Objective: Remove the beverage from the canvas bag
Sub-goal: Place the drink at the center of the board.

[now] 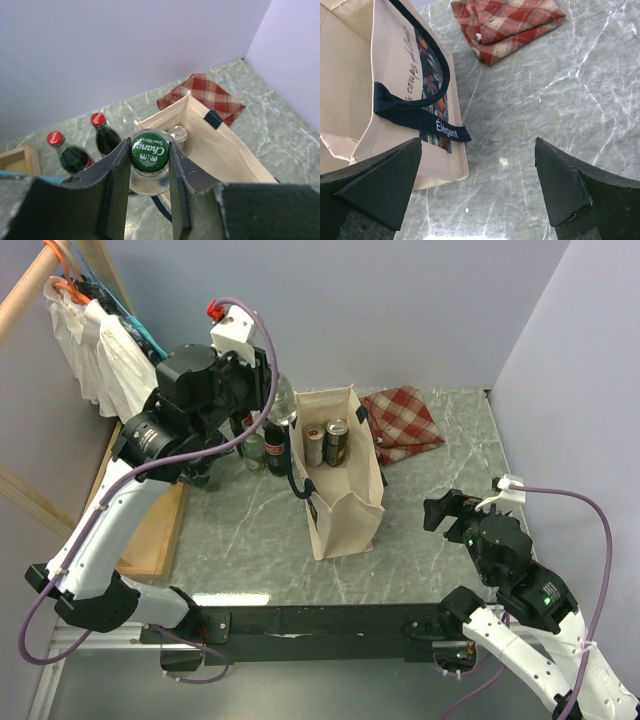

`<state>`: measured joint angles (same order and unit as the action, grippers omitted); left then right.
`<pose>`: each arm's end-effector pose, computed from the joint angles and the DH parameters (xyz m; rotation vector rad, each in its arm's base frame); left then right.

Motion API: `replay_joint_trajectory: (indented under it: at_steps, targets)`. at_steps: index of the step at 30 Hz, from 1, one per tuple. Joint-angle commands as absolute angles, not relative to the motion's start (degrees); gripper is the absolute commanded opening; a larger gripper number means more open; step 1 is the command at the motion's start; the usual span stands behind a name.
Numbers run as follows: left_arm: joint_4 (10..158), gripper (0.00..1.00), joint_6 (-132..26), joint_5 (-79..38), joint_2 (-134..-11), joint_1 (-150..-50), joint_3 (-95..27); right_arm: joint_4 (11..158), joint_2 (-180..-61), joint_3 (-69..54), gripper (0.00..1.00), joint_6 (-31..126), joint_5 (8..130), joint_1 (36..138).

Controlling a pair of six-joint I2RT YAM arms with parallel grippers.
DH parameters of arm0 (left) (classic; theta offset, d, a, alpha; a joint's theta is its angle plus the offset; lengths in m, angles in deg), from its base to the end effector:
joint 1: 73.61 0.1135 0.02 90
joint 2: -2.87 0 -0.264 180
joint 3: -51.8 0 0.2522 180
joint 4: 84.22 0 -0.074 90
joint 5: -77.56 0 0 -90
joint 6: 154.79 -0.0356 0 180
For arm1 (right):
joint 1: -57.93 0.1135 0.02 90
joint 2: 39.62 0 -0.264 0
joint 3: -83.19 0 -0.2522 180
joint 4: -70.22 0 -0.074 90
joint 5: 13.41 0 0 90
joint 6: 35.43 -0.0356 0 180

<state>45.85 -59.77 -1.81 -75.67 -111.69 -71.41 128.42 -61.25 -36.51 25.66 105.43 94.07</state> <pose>0.2051 -0.1524 0.5395 0.3396 1.6430 -0.4155 0.0672 0.0278 0.3332 0.2185 1.8662 0.3013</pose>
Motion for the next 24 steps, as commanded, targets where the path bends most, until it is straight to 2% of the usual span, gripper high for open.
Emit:
replay_joint_trajectory:
  at_steps: [1,15,24]
  targets:
    - [55.5,0.01,-61.2,2.9,-72.4,-111.9,-71.8,126.3,-61.9,-36.6,1.0,25.6,105.7,94.3]
    - [51.2,0.01,-59.2,8.2,-67.9,-111.9,-61.6,126.2,-62.2,-36.8,1.0,25.6,105.4,94.4]
    - [58.3,0.01,-55.6,7.7,-63.8,-111.9,-48.4,126.3,-62.6,-36.8,1.0,25.6,105.3,94.3]
